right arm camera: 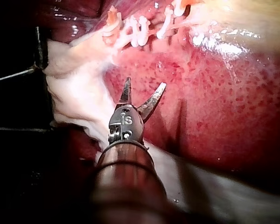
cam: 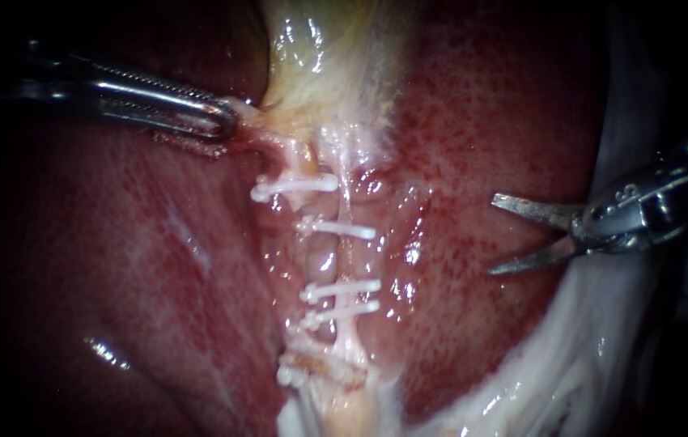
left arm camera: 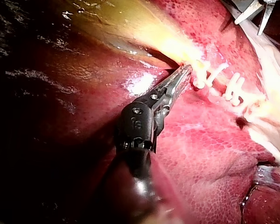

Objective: Go to the cutting position right tube

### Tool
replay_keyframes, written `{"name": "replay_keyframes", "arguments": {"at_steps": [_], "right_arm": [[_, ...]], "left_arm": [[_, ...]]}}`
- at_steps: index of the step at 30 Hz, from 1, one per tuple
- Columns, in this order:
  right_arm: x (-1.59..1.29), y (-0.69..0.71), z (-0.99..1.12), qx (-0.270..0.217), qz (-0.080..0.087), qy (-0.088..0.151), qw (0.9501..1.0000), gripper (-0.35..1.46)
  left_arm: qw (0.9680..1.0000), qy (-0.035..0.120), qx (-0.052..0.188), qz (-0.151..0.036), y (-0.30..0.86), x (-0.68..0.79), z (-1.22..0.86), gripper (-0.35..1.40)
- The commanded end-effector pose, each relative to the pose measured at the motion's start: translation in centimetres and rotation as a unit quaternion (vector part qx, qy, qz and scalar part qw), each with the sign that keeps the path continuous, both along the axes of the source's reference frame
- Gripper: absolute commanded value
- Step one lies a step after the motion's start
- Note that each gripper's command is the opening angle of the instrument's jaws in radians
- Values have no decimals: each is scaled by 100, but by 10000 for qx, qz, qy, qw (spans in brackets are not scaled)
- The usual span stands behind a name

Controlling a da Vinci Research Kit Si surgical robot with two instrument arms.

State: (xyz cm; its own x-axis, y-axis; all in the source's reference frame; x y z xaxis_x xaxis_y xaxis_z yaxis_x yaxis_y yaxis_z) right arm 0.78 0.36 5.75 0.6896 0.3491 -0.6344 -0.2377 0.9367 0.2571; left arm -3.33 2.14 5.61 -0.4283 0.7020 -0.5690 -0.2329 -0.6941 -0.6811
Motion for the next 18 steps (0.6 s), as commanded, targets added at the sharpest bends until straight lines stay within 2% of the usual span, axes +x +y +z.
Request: {"name": "replay_keyframes", "arguments": {"at_steps": [1,5,8,11,14,18], "right_arm": [[0,0,0,22,-9,6,10000,144],[0,0,0,43,7,-5,10000,144],[0,0,0,66,-9,-8,10000,144],[1,0,0,152,13,30,9999,144],[2,0,-2,270,-117,185,9994,144],[12,-3,-7,514,-327,534,9967,144]], "left_arm": [[10000,-5,6,5,1,2,-2,-35],[10000,-21,35,10,12,16,-17,-35],[10000,43,25,-84,25,33,-39,-35],[9998,33,6,-217,34,48,-57,-35],[9997,26,-50,-251,38,55,-65,-35],[9996,31,-49,-258,38,54,-66,-35]]}}
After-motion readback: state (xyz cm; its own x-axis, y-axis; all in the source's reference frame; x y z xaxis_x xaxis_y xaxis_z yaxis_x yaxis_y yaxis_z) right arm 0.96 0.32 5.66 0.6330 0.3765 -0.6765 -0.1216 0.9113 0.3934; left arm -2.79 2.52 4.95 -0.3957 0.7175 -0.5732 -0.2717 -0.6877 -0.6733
